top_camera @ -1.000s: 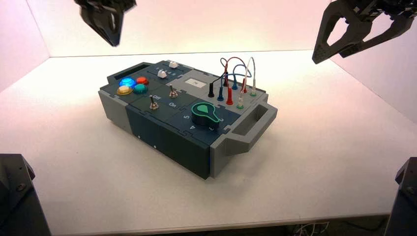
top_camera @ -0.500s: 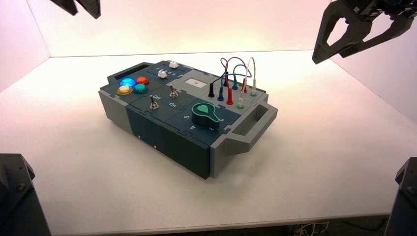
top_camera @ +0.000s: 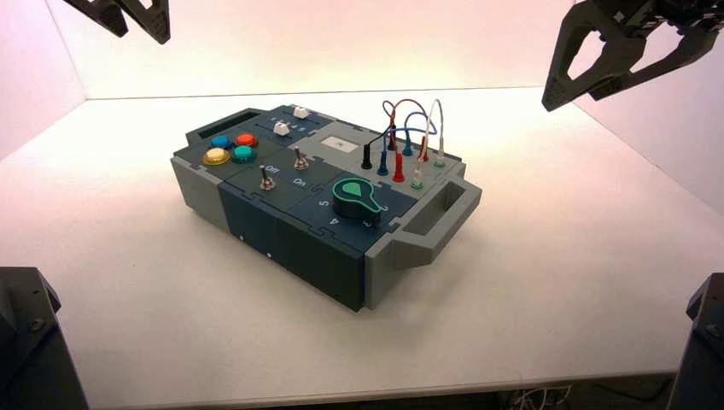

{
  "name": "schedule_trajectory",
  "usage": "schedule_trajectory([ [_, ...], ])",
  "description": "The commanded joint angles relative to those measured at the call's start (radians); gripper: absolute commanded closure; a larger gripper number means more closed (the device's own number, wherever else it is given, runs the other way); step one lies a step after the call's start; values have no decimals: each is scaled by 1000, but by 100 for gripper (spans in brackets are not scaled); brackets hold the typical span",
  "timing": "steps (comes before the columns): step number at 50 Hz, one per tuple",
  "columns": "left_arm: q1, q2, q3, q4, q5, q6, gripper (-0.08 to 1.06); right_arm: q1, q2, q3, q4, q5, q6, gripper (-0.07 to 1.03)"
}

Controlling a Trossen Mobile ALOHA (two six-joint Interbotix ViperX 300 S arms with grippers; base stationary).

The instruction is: Push the blue button with the left gripper.

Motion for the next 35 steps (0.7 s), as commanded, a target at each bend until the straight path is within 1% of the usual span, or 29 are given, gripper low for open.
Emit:
schedule_trajectory([
  [1, -12, -5, 6, -17, -17, -3, 23, 5, 0, -14, 2, -6, 2, 5],
  [12, -15, -11, 52, -29, -29, -3, 23, 3, -2, -14, 2, -6, 2, 5],
  [35, -20, -44, 48, -29, -38, -2, 23, 3, -2, -14, 2, -6, 2, 5],
])
